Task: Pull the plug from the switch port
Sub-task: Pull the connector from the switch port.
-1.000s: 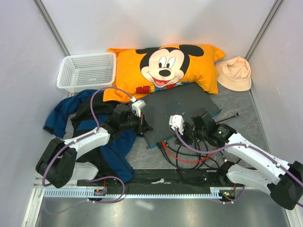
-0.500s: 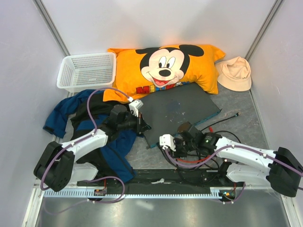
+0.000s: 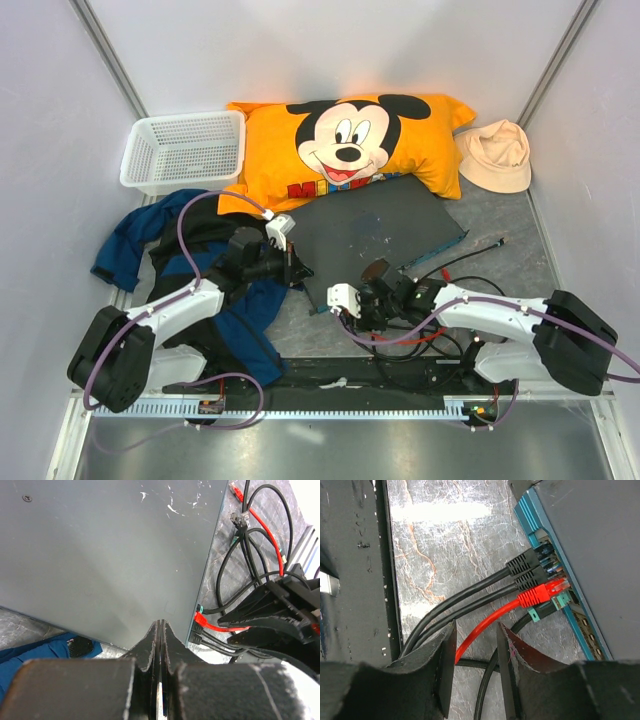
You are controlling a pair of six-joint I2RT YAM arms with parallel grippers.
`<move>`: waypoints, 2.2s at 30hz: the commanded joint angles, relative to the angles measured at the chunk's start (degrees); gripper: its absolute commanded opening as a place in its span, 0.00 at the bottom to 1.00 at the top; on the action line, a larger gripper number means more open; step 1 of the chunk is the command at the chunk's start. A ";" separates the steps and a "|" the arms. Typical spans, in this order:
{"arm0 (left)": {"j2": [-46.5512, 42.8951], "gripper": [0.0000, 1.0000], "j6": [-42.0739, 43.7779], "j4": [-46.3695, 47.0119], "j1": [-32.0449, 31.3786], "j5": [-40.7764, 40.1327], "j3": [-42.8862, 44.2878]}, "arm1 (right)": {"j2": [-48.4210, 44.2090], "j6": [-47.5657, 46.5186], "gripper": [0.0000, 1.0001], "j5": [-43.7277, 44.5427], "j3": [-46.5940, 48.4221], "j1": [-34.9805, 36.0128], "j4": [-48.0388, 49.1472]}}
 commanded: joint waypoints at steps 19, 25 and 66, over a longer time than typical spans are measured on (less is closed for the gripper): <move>6.00 0.02 -3.93 3.88 -8.87 5.17 4.82 | -2.22 10.57 0.01 0.26 5.86 -3.50 -5.14; 6.89 0.02 -4.81 6.86 -10.28 4.55 2.97 | -0.64 14.16 0.50 1.49 6.65 -3.85 -4.09; 0.99 0.02 -3.24 7.82 -8.78 5.94 -2.74 | 0.33 3.19 0.04 5.98 9.37 0.64 -14.63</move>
